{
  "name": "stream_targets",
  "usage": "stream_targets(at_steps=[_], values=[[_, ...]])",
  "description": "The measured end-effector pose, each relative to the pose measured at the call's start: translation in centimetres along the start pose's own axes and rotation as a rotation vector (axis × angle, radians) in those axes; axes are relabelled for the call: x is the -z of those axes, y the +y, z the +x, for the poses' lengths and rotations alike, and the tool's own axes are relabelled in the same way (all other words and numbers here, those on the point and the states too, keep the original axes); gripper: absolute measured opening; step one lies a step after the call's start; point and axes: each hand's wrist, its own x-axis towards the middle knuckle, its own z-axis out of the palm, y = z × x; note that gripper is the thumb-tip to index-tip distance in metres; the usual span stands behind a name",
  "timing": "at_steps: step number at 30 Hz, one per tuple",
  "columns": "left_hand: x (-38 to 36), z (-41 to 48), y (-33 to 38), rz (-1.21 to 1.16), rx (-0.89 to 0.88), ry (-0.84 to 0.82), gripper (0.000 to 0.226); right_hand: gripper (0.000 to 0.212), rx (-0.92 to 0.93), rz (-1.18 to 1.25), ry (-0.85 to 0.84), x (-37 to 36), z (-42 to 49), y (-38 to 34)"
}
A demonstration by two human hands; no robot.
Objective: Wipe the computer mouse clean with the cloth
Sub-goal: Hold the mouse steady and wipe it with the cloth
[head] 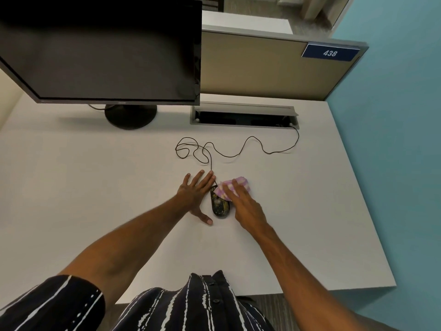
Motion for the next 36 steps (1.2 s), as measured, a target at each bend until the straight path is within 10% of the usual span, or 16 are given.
stream_targets(at_steps=[36], values=[[0.5,-0.3,0.9,0.047,0.054,-0.056,0.17,0.088,0.002,0.056,0.061,-0.1,-0.2,-1.2]])
